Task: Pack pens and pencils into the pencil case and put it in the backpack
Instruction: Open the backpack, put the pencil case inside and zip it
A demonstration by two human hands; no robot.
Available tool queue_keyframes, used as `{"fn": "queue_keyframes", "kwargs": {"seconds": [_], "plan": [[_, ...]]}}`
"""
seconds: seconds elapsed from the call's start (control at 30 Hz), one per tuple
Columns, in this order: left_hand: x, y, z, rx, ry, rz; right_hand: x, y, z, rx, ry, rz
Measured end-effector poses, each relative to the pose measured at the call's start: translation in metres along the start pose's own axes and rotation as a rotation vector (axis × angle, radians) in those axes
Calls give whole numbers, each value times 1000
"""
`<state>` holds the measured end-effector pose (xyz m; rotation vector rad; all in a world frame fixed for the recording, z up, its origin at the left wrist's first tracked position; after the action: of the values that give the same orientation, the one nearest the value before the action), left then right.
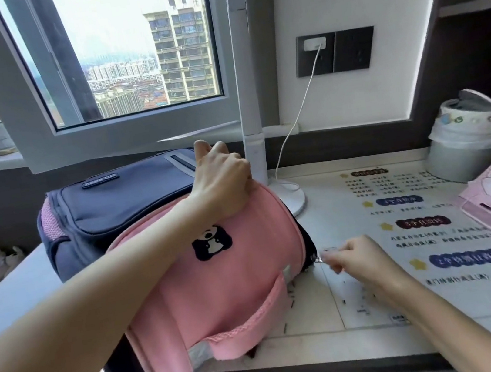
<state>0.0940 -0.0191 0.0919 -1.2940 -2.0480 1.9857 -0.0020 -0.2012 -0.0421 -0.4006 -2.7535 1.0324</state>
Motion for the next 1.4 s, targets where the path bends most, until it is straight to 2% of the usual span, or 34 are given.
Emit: {"fn": "queue_keyframes", "kwargs": {"seconds": [0.07,0.13,0.2,0.3,0.37,0.47,0.5,0.63,0.8,0.97,1.13,1.27,1.4], "plan": [[-3,0,4,2,-11,-30,-5,12,6,257,59,10],[-3,0,7,2,-30,-63,-5,17,1,465,64,97],[-3,-5,0,5,-53,-110,3,19,-2,491,12,170],[14,-17,-27,19,-98,-183,25,19,-7,259,-51,163],[37,-20,-48,59,-164,-264,43,26,-20,-20,-77,15],[74,-18,-70,250,-335,-387,62,52,-41,-455,17,-264],[84,-19,-72,286,-355,-381,64,60,-47,-507,17,-287],[112,-31,-70,225,-292,-326,42,76,-63,-450,-44,-178],[141,-35,-86,161,-270,-337,-6,80,-82,-418,-122,-306],[166,-34,-108,169,-325,-219,-45,100,-119,-324,-262,-414],[177,-24,-141,205,-456,7,-77,159,-168,-333,-303,-280],[180,-7,-168,116,-570,2,-88,196,-190,-297,-321,-276],[181,-2,-170,87,-571,-11,-89,193,-187,-197,-312,-256]]}}
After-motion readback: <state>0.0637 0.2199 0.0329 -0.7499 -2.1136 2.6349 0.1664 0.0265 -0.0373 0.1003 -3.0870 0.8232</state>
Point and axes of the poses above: each hand's wrist, its own x-axis away from the middle knuckle, its own y-axis out of the palm, z = x × y, the point moved 4 cm from there along -x, towards the middle knuckle, and after that the axes turned 8 degrees about x, right-handed, at the moved point
